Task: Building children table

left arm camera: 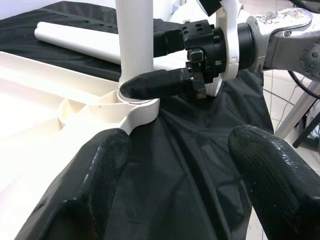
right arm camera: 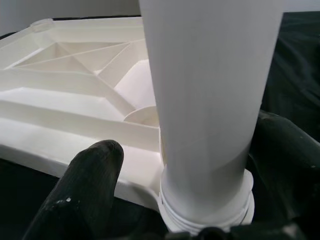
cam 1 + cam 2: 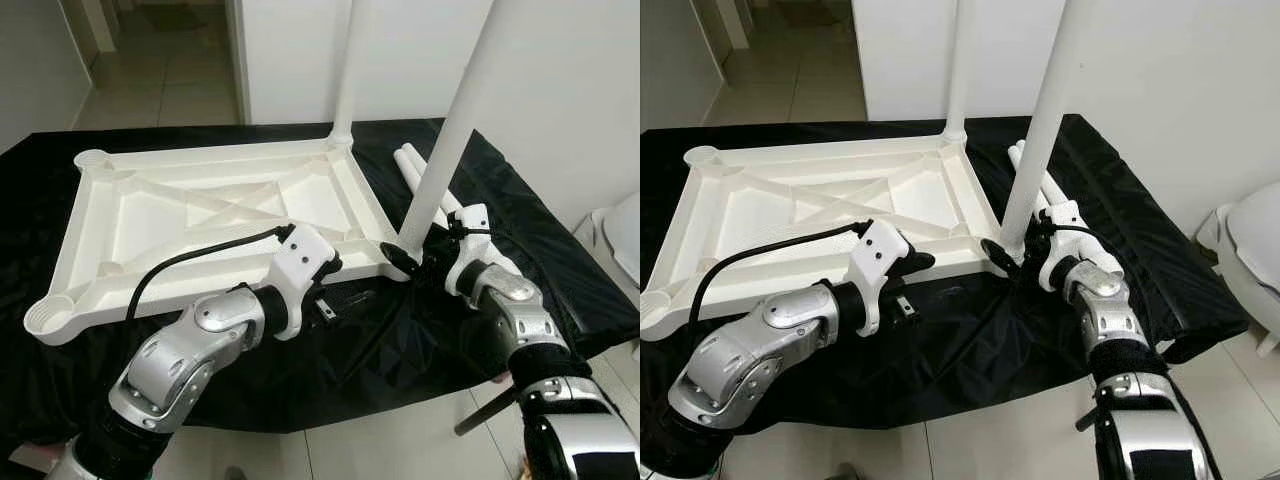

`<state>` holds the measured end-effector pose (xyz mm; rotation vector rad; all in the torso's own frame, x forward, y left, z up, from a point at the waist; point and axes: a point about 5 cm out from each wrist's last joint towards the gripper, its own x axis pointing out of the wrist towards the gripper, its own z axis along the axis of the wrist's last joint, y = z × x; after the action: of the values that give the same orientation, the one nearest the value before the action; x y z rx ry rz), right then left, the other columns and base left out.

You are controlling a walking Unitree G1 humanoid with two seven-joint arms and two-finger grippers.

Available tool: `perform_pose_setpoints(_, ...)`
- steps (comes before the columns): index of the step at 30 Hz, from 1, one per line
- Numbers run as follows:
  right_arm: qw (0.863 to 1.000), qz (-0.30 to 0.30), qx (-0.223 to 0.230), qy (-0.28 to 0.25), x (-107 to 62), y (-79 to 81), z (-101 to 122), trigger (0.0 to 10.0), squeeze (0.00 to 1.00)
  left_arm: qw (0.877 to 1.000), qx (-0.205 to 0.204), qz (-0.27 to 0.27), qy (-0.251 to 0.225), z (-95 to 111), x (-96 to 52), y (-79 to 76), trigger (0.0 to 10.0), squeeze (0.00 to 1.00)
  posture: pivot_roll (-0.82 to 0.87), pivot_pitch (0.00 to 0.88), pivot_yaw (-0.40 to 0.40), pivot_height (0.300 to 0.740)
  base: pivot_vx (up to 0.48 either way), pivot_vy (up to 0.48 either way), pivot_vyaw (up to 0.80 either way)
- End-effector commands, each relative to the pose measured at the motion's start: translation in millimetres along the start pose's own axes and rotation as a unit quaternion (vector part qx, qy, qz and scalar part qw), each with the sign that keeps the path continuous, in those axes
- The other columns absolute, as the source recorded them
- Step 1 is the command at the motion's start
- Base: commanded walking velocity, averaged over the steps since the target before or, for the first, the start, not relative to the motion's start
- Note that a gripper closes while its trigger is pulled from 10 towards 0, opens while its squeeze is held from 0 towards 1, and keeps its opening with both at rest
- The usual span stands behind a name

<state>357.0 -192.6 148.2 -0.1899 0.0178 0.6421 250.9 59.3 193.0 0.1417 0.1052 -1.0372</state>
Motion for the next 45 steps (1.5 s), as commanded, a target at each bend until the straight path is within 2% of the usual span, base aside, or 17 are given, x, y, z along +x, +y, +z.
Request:
perform_pose_setpoints(1, 1.0, 0.004, -0.006, 0.003, -0.8, -1.7, -0.3, 10.0, 0.0, 1.0, 0.002, -0.029, 0.001, 2.3, -0.5, -1.0, 10.0, 0.0, -0.02, 0.012, -0.002, 0.74, 0.0, 0.0, 0.0)
perform_pose_setpoints(2, 1.0, -0.001, 0.001, 0.005, -0.2, -4.7, -0.7, 2.9, 0.0, 1.0, 0.003, -0.029, 0.001, 2.8, -0.2, -1.2, 10.0, 0.0, -0.02, 0.012, -0.002, 0.74, 0.0, 0.0, 0.0)
perform_pose_setpoints(3, 1.0, 0.002, 0.006, 0.005, -0.1, -5.6, -1.3, 0.0, 0.0, 1.0, 0.004, -0.029, 0.001, 3.1, -0.2, -0.9, 10.0, 0.0, -0.01, 0.01, 0.001, 0.74, 0.0, 0.0, 0.0)
perform_pose_setpoints(12, 0.999, 0.022, 0.029, -0.001, 0.4, -2.9, -6.8, 0.0, 0.0, 1.0, 0.005, -0.03, 0.001, 4.1, -0.9, -0.5, 10.0, 0.0, -0.01, 0.012, 0.003, 0.74, 0.0, 0.0, 0.0)
perform_pose_setpoints(19, 0.999, 0.013, 0.041, -0.009, 0.1, 1.1, -13.5, 0.0, 0.0, 1.0, 0.004, -0.031, 0.001, 3.8, -0.5, -1.5, 10.0, 0.0, -0.01, 0.015, 0.002, 0.74, 0.0, 0.0, 0.0)
perform_pose_setpoints(23, 0.999, -0.013, 0.038, -0.012, 1.4, 3.8, -16.2, 0.0, 0.0, 1.0, 0.003, -0.03, 0.002, 3.3, -0.7, -1.2, 10.0, 0.0, -0.02, 0.019, 0.0, 0.74, 0.0, 0.0, 0.0)
perform_pose_setpoints(28, 0.994, -0.074, 0.075, -0.029, 6.4, 9.7, -17.1, 0.0, 0.0, 1.0, -0.001, -0.031, 0.003, 1.5, -0.9, -2.9, 10.0, 0.0, -0.02, 0.021, -0.001, 0.74, 0.0, 0.0, 0.0)
perform_pose_setpoints(34, 0.991, -0.103, 0.079, -0.03, 8.2, 11.1, -17.4, 0.0, 0.0, 1.0, -0.001, -0.031, 0.003, 1.7, -1.1, -3.3, 10.0, 0.0, -0.02, 0.024, -0.003, 0.74, 0.0, 0.0, 0.0)
perform_pose_setpoints(38, 0.979, -0.183, 0.076, -0.047, 12.3, 18.4, -13.3, 0.0, 0.0, 1.0, -0.003, -0.03, 0.004, 0.4, -1.0, -3.5, 10.0, 0.0, -0.02, 0.023, -0.009, 0.74, 0.0, 0.0, 0.0)
perform_pose_setpoints(39, 0.979, -0.183, 0.076, -0.047, 12.3, 18.4, -13.3, 0.0, 0.0, 1.0, -0.003, -0.03, 0.004, 0.4, -1.0, -3.5, 10.0, 0.0, -0.02, 0.023, -0.009, 0.74, 0.0, 0.0, 0.0)
perform_pose_setpoints(40, 0.973, -0.212, 0.077, -0.051, 13.2, 21.3, -11.8, 0.0, 0.0, 1.0, -0.004, -0.03, 0.004, 0.1, -0.7, -4.0, 10.0, 0.0, -0.02, 0.02, -0.011, 0.74, 0.0, 0.0, 0.0)
perform_pose_setpoints(45, 0.96, -0.264, 0.081, -0.054, 15.3, 31.9, -9.0, 0.0, 0.0, 0.999, -0.005, -0.032, 0.004, 0.0, -0.1, -5.1, 10.0, 0.0, -0.02, 0.015, -0.015, 0.74, 0.0, 0.0, 0.0)
